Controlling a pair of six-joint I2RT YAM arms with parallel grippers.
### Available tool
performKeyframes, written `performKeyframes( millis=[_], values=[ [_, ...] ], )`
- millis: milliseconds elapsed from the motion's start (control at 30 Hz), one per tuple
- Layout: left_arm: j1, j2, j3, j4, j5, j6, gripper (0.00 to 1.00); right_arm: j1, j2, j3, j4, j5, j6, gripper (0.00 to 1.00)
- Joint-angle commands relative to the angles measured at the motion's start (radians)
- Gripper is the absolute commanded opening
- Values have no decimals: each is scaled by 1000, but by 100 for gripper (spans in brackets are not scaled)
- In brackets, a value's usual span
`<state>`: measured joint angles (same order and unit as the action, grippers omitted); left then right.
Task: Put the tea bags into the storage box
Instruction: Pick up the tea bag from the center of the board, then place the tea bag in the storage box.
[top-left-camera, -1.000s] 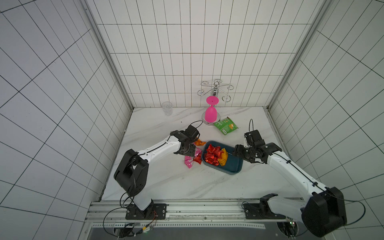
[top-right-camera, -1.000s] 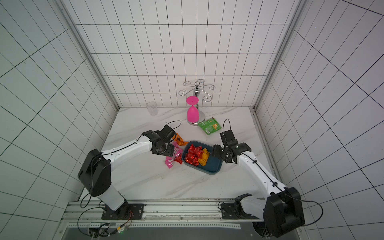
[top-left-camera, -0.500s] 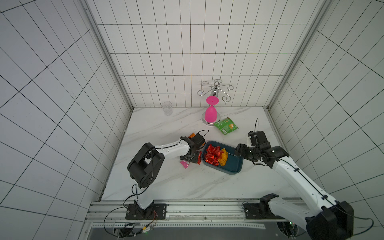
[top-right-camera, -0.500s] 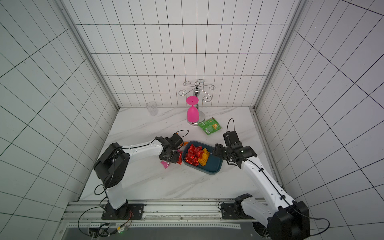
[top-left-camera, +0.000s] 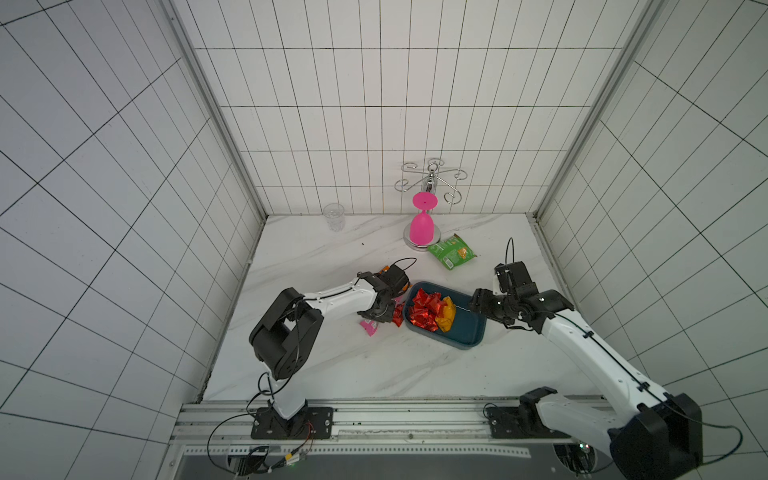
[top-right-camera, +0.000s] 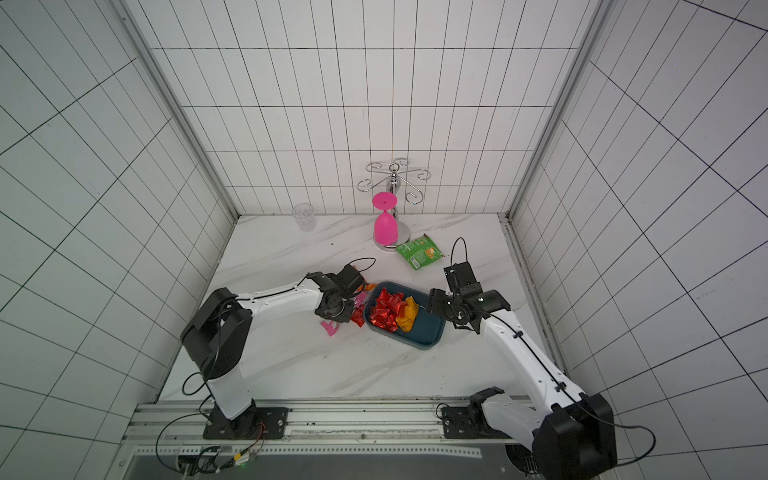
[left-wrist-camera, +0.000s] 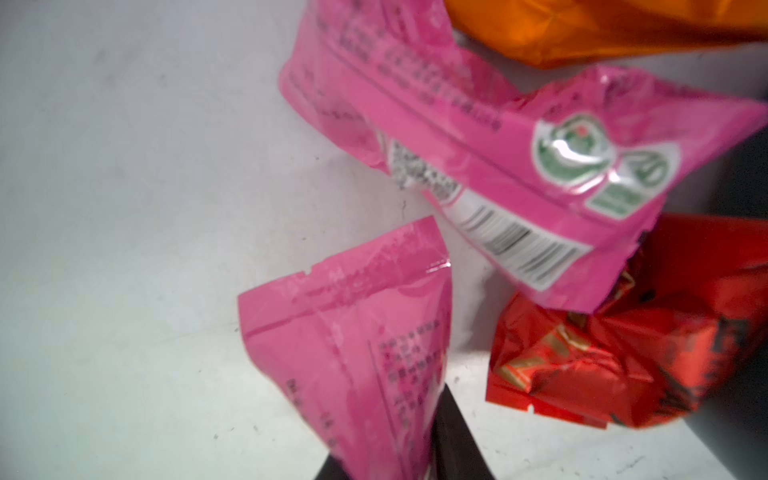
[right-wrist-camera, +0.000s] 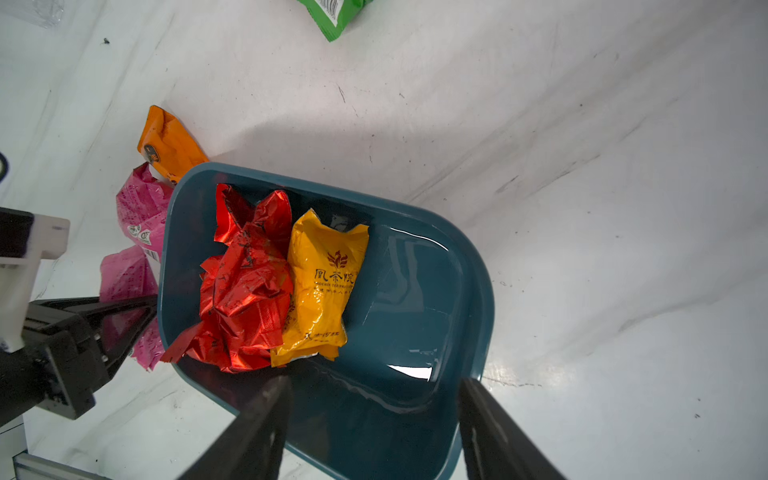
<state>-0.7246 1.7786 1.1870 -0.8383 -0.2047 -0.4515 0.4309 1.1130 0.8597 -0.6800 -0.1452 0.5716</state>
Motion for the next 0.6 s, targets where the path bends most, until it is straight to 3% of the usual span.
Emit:
performKeyframes(
  millis=[0, 267, 567],
  values=[
    [5, -82, 38, -56, -23, 18, 24, -10, 1, 8, -13, 2, -12, 68],
    [-69, -126, 252, -107, 40, 31, 24, -11, -36, -46, 10, 25, 18, 67],
    [-191, 48, 503, -98, 279, 95, 26, -39, -146, -151, 7, 78, 102, 67]
  ],
)
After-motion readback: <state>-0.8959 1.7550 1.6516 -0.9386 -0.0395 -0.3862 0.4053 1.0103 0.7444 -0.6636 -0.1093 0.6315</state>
